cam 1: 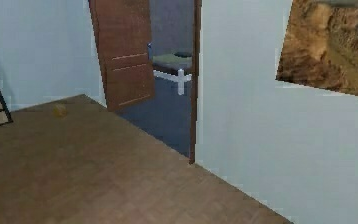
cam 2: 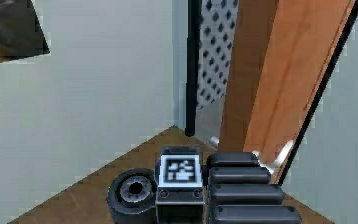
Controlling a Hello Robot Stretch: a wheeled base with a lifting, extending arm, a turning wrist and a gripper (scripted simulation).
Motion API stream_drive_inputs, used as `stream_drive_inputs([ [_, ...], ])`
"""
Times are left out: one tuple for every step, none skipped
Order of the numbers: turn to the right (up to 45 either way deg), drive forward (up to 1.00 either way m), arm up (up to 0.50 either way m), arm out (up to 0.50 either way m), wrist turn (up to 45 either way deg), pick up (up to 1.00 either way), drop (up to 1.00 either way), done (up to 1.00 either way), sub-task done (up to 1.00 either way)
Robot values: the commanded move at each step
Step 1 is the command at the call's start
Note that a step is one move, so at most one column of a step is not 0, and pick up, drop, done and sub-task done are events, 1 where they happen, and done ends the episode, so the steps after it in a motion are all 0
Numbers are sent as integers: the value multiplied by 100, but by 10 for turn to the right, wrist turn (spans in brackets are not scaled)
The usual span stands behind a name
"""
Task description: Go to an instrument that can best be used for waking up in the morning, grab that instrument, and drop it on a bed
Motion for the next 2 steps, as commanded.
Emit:
stream_drive_inputs([
  [420, 0, 0, 0, 0, 0, 0, 0, 0],
  [0, 40, 0, 0, 0, 0, 0, 0, 0],
])
